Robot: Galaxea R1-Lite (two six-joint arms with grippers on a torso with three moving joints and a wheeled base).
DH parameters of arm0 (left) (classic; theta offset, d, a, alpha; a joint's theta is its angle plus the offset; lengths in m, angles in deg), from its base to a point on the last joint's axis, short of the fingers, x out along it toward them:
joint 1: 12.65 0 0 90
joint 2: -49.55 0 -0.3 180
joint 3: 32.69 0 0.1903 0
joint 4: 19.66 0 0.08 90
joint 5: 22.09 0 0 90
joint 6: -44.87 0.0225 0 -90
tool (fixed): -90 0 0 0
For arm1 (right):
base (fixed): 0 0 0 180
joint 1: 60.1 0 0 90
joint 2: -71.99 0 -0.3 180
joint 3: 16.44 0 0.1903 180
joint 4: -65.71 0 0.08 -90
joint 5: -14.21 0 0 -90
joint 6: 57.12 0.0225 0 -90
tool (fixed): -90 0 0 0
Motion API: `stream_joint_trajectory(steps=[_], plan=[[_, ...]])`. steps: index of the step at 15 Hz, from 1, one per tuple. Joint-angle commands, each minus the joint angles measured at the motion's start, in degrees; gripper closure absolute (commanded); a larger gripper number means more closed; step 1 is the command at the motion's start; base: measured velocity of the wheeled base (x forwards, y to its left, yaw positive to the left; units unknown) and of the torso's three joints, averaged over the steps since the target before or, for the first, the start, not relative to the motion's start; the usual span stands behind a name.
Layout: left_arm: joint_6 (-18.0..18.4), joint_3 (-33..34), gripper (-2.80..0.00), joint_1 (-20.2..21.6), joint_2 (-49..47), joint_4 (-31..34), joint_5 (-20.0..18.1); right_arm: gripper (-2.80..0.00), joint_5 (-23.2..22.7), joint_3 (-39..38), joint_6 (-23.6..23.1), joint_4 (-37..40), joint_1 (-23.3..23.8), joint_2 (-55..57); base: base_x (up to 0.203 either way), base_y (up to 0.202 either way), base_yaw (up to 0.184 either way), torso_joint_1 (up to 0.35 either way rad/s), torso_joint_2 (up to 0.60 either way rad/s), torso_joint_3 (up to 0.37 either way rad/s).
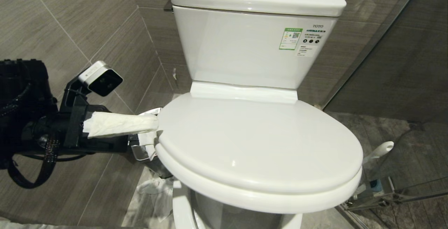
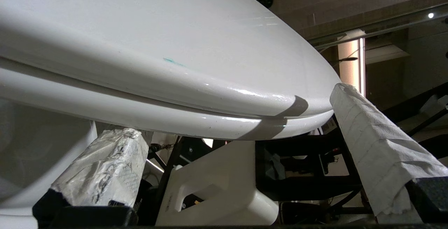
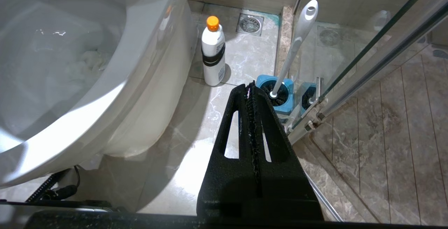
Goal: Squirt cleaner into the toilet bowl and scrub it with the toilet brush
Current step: Use the left hand to lift the toilet lid slightly
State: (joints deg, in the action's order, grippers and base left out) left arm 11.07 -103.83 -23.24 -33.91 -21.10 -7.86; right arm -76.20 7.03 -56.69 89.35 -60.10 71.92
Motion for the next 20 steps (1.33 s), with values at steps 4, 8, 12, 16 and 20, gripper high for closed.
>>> stream_joint_trajectory(steps=[4,8,12,16,20], plan=[[-4.18,-5.49,-2.8,0.21,-0.3,-0.15,-0.51,0.0,-0.02,-0.01,0.02,0.0,0.0,0.07,0.0,0.0,0.0,0.0,0.0,0.0],[-6.64,-7.26,-2.8,0.2,-1.18,-2.34,-0.52,0.0,-0.02,-0.01,0.02,0.0,0.0,0.07,0.0,0.0,0.0,0.0,0.0,0.0],[-11.46,-10.9,-2.8,0.21,-1.19,-2.79,-0.52,0.0,-0.02,-0.01,0.02,0.0,0.0,0.07,0.0,0.0,0.0,0.0,0.0,0.0],[-14.37,-13.51,-2.8,0.21,-1.18,-2.79,-0.34,0.0,-0.02,-0.01,0.02,0.0,0.0,0.07,0.0,0.0,0.0,0.0,0.0,0.0],[-14.28,-13.77,-2.8,0.12,-1.36,-2.79,-0.34,0.0,-0.02,-0.01,0.02,0.0,0.0,0.07,0.0,0.0,0.0,0.0,0.0,0.0]])
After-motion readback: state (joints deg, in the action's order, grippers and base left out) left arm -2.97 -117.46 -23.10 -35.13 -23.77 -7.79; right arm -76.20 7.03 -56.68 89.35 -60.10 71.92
